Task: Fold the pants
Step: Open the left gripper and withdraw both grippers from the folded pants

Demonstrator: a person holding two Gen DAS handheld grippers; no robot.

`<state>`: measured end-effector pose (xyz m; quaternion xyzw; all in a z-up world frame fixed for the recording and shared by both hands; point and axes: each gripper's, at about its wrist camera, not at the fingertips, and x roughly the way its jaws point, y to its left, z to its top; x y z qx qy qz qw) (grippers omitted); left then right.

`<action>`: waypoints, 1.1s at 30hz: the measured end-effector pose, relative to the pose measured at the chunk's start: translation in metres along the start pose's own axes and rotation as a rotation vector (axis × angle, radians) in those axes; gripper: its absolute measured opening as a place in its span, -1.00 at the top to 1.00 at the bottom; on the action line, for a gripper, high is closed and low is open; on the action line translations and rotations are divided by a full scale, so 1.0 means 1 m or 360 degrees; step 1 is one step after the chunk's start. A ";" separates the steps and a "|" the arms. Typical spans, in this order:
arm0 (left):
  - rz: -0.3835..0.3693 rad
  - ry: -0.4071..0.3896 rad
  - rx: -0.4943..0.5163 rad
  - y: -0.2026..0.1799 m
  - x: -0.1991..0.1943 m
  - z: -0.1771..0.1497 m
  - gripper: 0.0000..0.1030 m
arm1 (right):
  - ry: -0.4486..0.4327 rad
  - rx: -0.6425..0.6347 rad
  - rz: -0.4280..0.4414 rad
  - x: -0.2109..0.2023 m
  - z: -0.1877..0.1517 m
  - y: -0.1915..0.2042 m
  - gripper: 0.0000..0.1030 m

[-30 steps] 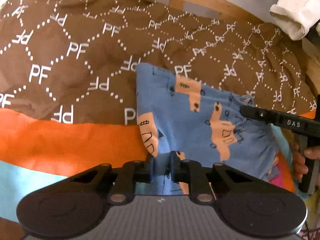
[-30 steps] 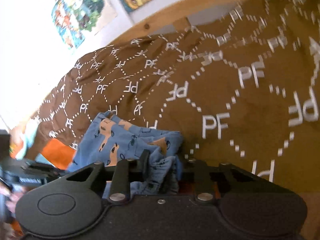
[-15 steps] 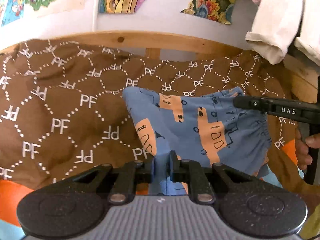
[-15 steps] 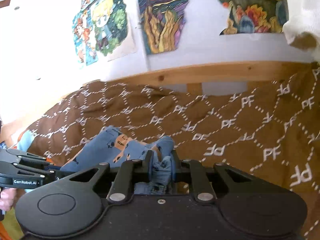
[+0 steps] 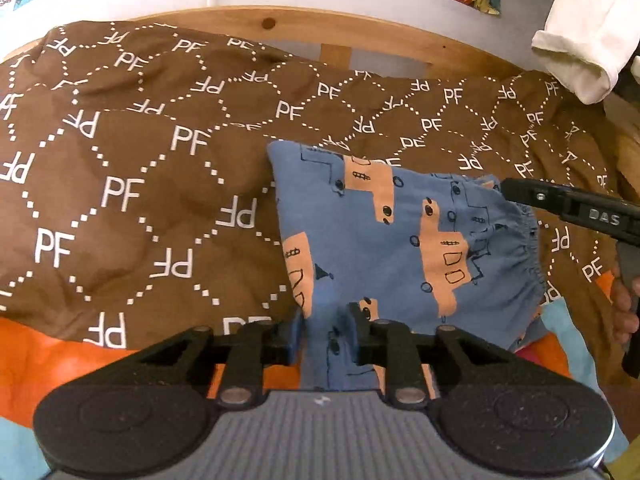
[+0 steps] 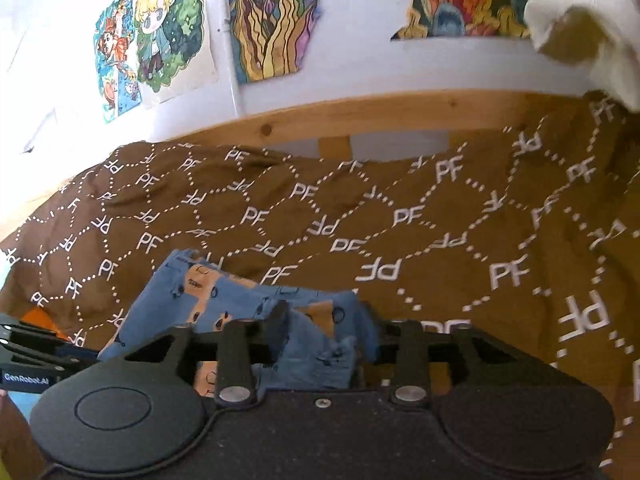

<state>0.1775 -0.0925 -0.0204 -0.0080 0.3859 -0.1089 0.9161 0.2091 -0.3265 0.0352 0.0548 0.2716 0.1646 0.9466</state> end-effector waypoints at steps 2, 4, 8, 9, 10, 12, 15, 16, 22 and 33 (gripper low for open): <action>0.0025 -0.0044 -0.0011 -0.001 -0.009 -0.001 -0.33 | -0.0039 -0.0002 -0.0018 -0.010 0.000 0.001 -0.26; 0.0043 -0.0104 -0.0020 -0.003 -0.019 -0.002 -0.47 | -0.0085 -0.0006 -0.0055 -0.022 -0.001 0.004 -0.51; 0.0080 -0.0179 -0.0008 -0.012 -0.035 -0.002 -0.84 | -0.0165 -0.0019 -0.0123 -0.051 -0.008 0.013 -0.82; 0.0090 -0.0206 -0.0013 -0.015 -0.040 -0.004 -0.90 | -0.0185 -0.0032 -0.0146 -0.059 -0.011 0.016 -0.91; 0.0091 -0.0231 -0.0021 -0.016 -0.045 -0.007 -0.93 | -0.0204 -0.0038 -0.0171 -0.068 -0.014 0.020 -0.94; 0.0100 -0.0274 -0.0042 -0.020 -0.054 -0.013 -0.99 | -0.0222 -0.0040 -0.0214 -0.083 -0.020 0.027 -0.98; 0.0115 -0.0293 -0.0048 -0.024 -0.065 -0.025 -0.99 | -0.0225 -0.0034 -0.0276 -0.103 -0.028 0.036 -0.99; 0.0119 -0.0293 -0.0042 -0.025 -0.069 -0.029 -0.99 | -0.0217 -0.0025 -0.0296 -0.109 -0.032 0.039 -0.99; 0.0155 -0.0287 0.0035 -0.031 -0.086 -0.060 -0.99 | -0.0155 0.0090 -0.0387 -0.143 -0.059 0.055 -0.99; 0.0162 -0.0195 0.0077 -0.031 -0.091 -0.089 -0.99 | -0.0024 0.0068 -0.0413 -0.158 -0.090 0.075 -0.99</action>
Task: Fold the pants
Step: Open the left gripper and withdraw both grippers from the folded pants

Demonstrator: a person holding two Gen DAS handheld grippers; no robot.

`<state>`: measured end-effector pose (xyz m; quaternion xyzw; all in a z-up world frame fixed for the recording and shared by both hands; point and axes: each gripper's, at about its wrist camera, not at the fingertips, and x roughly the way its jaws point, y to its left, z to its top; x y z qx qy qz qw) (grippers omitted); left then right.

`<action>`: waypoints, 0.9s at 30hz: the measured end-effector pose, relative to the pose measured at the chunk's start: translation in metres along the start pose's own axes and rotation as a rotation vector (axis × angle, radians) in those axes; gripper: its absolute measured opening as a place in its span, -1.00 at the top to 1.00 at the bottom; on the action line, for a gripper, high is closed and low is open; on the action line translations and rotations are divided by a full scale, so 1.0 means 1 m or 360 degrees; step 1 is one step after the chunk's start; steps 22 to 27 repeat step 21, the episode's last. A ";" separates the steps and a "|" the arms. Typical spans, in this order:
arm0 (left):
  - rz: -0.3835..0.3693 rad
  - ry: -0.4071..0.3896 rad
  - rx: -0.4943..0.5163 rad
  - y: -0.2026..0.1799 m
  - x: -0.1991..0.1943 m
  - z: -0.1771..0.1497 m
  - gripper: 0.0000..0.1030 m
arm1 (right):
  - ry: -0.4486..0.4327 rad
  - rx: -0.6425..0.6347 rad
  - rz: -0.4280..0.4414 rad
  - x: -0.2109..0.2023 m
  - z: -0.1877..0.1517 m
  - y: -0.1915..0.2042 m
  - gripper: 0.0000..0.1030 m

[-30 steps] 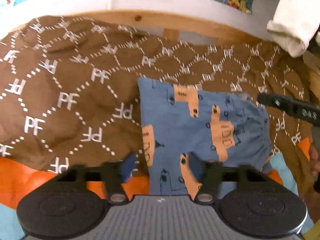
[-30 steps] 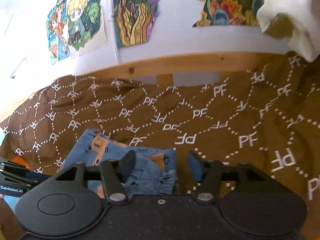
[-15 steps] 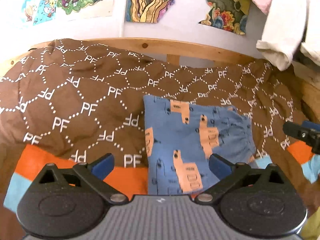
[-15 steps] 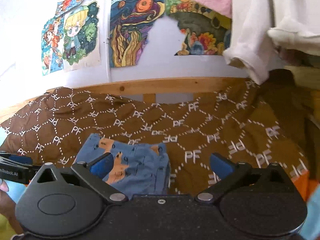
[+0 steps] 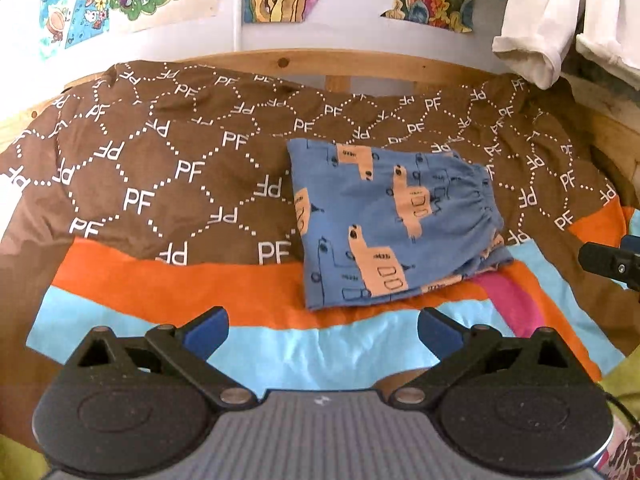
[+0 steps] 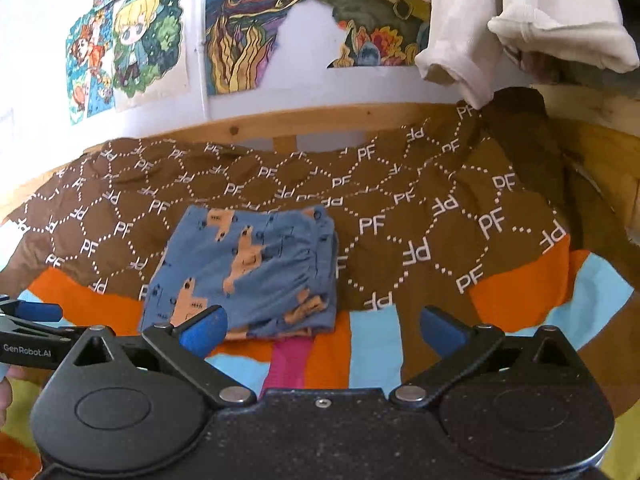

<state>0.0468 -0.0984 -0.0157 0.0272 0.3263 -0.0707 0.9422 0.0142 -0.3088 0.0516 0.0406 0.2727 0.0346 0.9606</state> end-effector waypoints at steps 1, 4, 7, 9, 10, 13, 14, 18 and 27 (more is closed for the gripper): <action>-0.0002 0.0008 -0.0002 0.000 0.000 -0.001 -0.99 | 0.0005 -0.0006 0.0007 0.001 0.000 0.000 -0.99; -0.0007 0.0025 -0.0008 0.000 0.001 -0.003 -0.99 | 0.0027 0.0004 0.0020 0.005 -0.002 0.000 -0.99; -0.0009 0.0027 -0.0013 -0.001 0.000 -0.001 -0.99 | 0.0042 0.0024 0.0021 0.007 -0.004 -0.002 -0.99; -0.0022 0.0062 -0.0021 -0.001 0.001 0.000 -0.99 | 0.0047 0.0029 0.0017 0.008 -0.005 -0.003 -0.99; -0.0031 0.0076 -0.0022 -0.001 0.002 0.000 -0.99 | 0.0049 0.0032 0.0016 0.009 -0.005 -0.003 -0.99; 0.0004 0.0080 -0.0003 -0.003 0.002 -0.001 -0.99 | 0.0052 0.0040 0.0022 0.009 -0.005 -0.004 -0.99; 0.0008 0.0089 0.0005 -0.004 0.003 -0.001 -0.99 | 0.0052 0.0038 0.0024 0.009 -0.005 -0.004 -0.99; 0.0003 0.0116 0.0001 -0.002 0.005 -0.002 -0.99 | 0.0060 0.0030 0.0036 0.011 -0.006 -0.003 -0.99; 0.0014 0.0122 -0.0012 -0.001 0.005 -0.003 -0.99 | 0.0072 0.0028 0.0047 0.012 -0.007 -0.003 -0.99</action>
